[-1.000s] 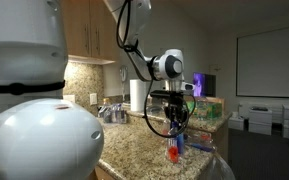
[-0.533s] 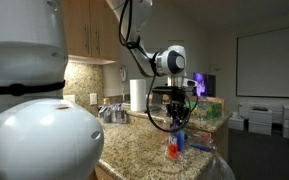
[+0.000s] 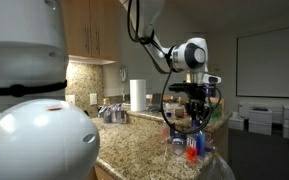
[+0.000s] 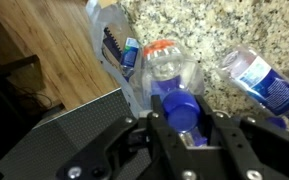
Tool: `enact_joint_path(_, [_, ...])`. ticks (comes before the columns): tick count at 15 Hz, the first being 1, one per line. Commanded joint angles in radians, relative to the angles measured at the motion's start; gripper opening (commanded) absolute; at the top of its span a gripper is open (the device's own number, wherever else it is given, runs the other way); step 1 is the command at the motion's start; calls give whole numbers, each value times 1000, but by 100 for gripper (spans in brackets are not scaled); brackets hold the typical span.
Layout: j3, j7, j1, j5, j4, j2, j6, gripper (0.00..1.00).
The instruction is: Put three bottles inside the bin on the floor
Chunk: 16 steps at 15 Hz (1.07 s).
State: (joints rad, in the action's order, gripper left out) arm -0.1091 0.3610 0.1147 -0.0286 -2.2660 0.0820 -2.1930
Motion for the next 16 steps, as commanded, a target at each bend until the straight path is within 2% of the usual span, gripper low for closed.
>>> enact_joint_path(1, [-33, -17, 35, 17, 11, -32, 11, 10])
enact_joint_path(8, [-86, -65, 64, 20, 34, -163, 2, 10])
enact_joint_path(16, [-104, -110, 71, 27, 130, -332, -15, 10])
